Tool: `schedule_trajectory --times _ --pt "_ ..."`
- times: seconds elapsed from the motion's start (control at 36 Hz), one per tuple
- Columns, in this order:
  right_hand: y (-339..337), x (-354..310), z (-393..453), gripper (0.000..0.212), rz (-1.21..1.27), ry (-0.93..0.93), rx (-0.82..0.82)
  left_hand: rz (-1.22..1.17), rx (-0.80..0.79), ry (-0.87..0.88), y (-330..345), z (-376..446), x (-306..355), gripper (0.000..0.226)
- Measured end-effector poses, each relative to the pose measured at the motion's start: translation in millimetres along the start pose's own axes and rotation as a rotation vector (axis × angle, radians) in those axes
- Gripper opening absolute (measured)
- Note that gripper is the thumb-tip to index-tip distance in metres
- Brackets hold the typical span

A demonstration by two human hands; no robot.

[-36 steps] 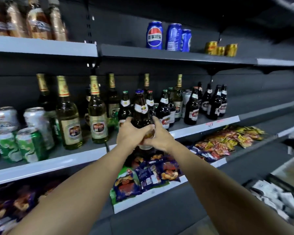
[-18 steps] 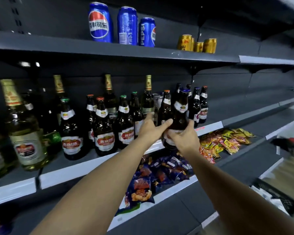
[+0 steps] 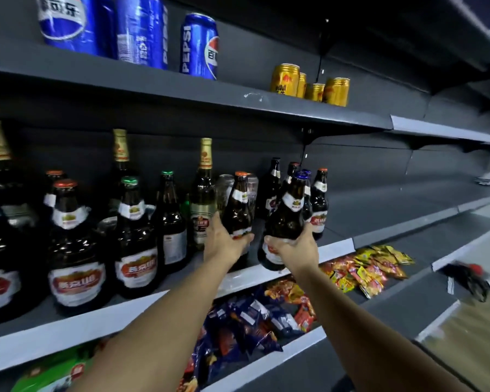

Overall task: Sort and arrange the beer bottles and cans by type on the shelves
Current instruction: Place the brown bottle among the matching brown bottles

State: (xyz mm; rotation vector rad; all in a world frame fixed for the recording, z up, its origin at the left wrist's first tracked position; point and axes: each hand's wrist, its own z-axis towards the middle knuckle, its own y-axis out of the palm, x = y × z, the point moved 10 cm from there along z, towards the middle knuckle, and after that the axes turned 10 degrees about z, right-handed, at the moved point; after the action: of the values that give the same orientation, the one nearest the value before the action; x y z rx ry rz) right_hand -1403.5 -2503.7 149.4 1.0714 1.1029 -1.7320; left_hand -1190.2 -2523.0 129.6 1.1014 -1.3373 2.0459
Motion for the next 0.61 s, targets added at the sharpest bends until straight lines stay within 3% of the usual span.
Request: schedule_trajectory --times 0.22,0.36,0.61 --pt "23 14 45 0.088 -0.044 -0.052 -0.165 0.008 0.102 -0.112 30 26 -16 0.099" --pt "40 19 62 0.089 -0.023 -0.041 -0.219 0.053 0.128 -0.149 24 19 -17 0.068" --pt "66 17 83 0.089 -0.083 -0.045 -0.291 0.190 0.248 -0.198 -12 -4 -34 0.080"
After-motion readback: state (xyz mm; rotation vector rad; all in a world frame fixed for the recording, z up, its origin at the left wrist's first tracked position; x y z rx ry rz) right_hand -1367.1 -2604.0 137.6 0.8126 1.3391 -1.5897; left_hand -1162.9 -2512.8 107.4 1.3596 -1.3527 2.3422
